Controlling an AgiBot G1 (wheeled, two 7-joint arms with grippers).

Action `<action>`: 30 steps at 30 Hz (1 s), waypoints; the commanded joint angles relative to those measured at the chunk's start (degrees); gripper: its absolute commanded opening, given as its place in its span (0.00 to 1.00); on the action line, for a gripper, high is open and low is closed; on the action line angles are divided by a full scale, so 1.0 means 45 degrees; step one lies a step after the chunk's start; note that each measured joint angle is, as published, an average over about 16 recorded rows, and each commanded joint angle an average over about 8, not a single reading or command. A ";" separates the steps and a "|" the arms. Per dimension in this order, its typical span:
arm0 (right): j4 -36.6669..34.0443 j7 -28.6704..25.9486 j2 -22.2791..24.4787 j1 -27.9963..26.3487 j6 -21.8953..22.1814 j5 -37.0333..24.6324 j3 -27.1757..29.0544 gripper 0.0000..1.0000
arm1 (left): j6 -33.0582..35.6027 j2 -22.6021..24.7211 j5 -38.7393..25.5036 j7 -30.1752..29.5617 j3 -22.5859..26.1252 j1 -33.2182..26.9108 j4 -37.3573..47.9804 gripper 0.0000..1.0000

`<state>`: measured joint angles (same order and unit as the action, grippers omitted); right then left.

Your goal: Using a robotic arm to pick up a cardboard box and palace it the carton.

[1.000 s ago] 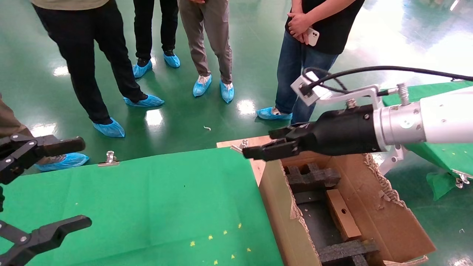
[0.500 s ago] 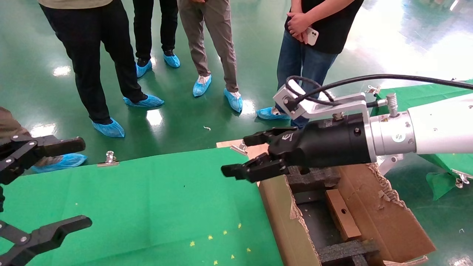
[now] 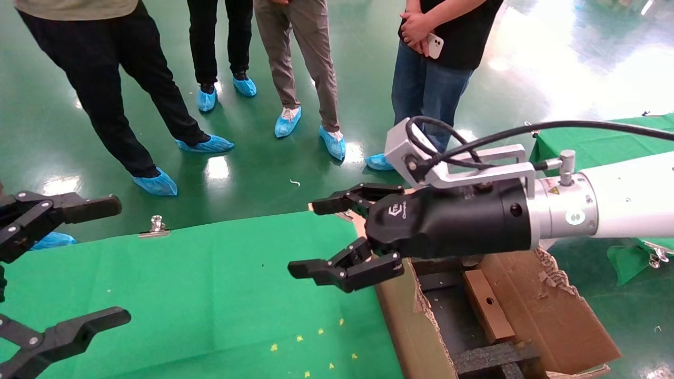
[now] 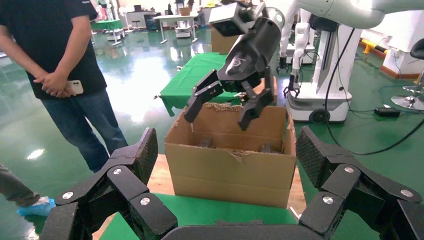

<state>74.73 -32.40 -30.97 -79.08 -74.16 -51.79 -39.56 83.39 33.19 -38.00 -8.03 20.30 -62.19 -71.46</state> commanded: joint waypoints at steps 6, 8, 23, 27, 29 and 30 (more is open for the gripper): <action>-0.0079 0.1477 -0.0276 0.1195 -0.0787 0.0678 0.1606 1.00 | 0.0000 0.0000 0.0000 0.0000 0.0000 0.0000 0.0000 1.00; -0.0101 0.1895 -0.0355 0.1534 -0.1010 0.0870 0.2061 1.00 | 0.0000 0.0000 0.0000 0.0000 0.0001 0.0000 0.0000 1.00; -0.0259 0.4799 -0.0901 0.3911 -0.2570 0.2218 0.5256 1.00 | -0.0002 -0.0001 0.0002 0.0001 0.0001 0.0001 0.0001 1.00; -0.0279 0.5031 -0.0960 0.4171 -0.2741 0.2374 0.5601 1.00 | -0.0004 -0.0001 0.0003 0.0001 0.0001 0.0003 0.0002 1.00; -0.0285 0.5061 -0.0975 0.4226 -0.2780 0.2416 0.5672 1.00 | -0.0004 -0.0001 0.0004 0.0001 0.0001 0.0003 0.0003 1.00; -0.0285 0.5052 -0.0976 0.4224 -0.2779 0.2416 0.5669 1.00 | -0.0004 -0.0001 0.0004 0.0001 0.0001 0.0003 0.0003 1.00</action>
<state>73.48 -9.87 -35.27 -60.44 -86.42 -41.17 -14.52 83.38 33.19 -37.99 -8.03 20.31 -62.18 -71.45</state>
